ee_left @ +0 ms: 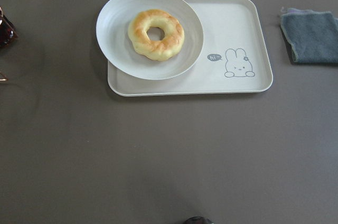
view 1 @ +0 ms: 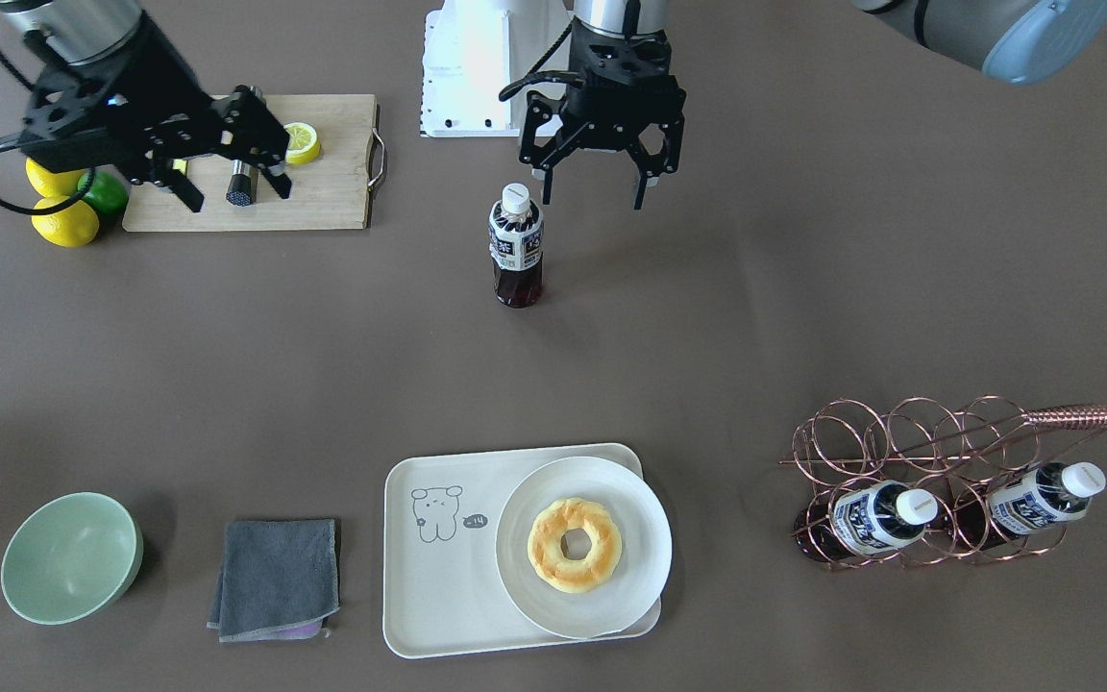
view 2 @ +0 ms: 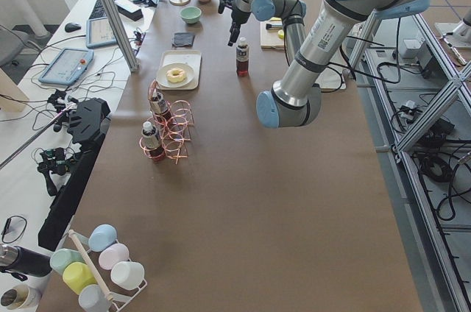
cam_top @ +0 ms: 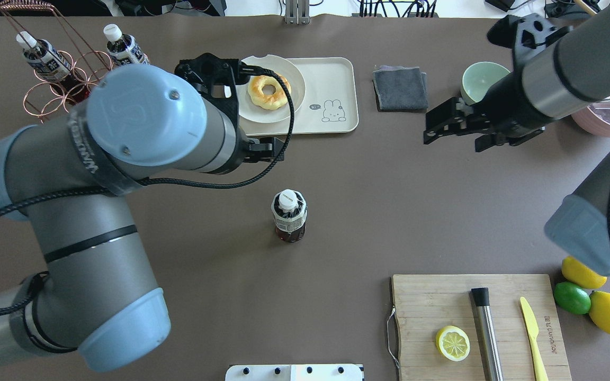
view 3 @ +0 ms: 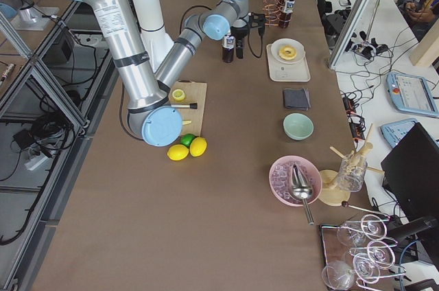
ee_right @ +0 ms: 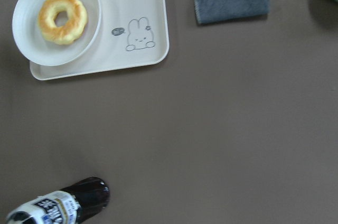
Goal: Place tea on tray
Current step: 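Withdraw the left gripper toward the rack while the right gripper reaches for the bottle, then lower the right gripper over the bottle and close on it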
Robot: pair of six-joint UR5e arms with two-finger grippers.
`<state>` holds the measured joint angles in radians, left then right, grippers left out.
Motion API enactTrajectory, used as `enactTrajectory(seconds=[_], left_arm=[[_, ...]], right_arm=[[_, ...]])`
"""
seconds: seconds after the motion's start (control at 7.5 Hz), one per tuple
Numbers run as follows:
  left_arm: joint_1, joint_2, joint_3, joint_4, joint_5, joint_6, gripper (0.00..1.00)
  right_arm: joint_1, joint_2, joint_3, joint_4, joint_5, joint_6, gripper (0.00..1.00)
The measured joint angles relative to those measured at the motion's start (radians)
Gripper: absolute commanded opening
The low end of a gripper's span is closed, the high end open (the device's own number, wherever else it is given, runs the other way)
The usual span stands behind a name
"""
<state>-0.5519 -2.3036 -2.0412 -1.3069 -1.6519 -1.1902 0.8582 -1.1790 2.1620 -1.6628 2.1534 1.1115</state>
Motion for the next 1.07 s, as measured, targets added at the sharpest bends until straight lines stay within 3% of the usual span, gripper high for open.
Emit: enactTrajectory(seconds=[0.4, 0.8, 1.07], left_arm=[[-0.153, 0.241, -0.074, -0.160, -0.152, 0.167, 0.97], [-0.319, 0.474, 0.007, -0.420, -0.319, 0.386, 0.97], [-0.427, 0.566, 0.083, -0.541, -0.418, 0.533, 0.97]], right_arm=[[-0.215, 0.302, -0.030, -0.253, -0.213, 0.197, 0.94], [-0.325, 0.469, -0.159, -0.303, -0.345, 0.283, 0.93], [-0.382, 0.521, -0.225, -0.304, -0.404, 0.305, 0.86]])
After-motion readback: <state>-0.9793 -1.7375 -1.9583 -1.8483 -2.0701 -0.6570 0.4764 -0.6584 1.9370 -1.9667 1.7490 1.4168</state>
